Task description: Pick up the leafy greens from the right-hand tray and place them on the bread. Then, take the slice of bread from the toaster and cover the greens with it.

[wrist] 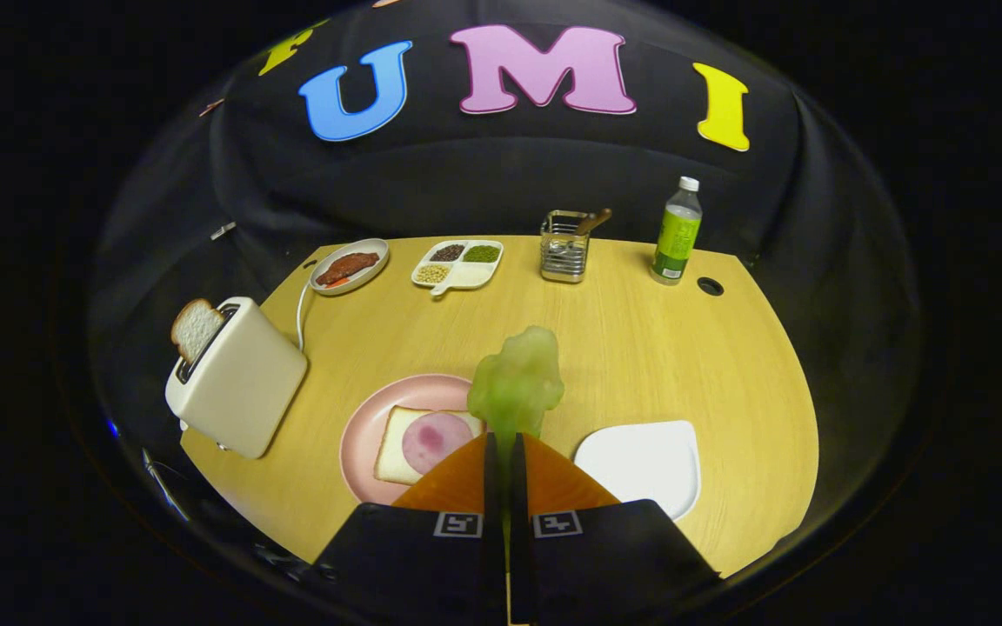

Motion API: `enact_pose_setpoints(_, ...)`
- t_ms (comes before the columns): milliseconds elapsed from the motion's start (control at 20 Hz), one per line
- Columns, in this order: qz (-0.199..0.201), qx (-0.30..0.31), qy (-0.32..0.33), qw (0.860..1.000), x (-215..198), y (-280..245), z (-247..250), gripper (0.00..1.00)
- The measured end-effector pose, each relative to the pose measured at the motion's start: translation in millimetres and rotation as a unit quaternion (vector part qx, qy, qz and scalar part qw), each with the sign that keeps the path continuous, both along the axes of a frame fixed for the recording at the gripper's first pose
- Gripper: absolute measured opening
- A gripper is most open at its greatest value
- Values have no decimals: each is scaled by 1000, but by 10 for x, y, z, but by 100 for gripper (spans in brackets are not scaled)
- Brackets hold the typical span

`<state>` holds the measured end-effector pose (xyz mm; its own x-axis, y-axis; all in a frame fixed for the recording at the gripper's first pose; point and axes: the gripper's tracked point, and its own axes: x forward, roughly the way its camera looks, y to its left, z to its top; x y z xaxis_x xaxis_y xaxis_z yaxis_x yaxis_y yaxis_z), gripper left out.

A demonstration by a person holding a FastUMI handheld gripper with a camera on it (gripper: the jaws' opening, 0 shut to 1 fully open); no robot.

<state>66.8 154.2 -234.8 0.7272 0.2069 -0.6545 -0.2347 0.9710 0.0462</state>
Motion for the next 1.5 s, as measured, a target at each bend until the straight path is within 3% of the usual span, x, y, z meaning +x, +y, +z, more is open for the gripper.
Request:
enact_pose_setpoints(350,38,-8,28,999,-62,576,-285,6)
enact_pose_setpoints(750,59,-35,56,996,-85,731,-532,9)
enact_pose_setpoints(1000,52,-49,64,995,-63,712,-612,18)
enact_pose_setpoints(1200,44,-47,68,996,-19,734,-649,34)
enact_pose_setpoints(1250,43,-45,69,996,-13,747,-646,41)
enact_pose_setpoints(1400,40,-42,65,996,-8,762,-609,81)
enact_pose_setpoints(1500,43,-37,56,997,-18,794,-552,94)
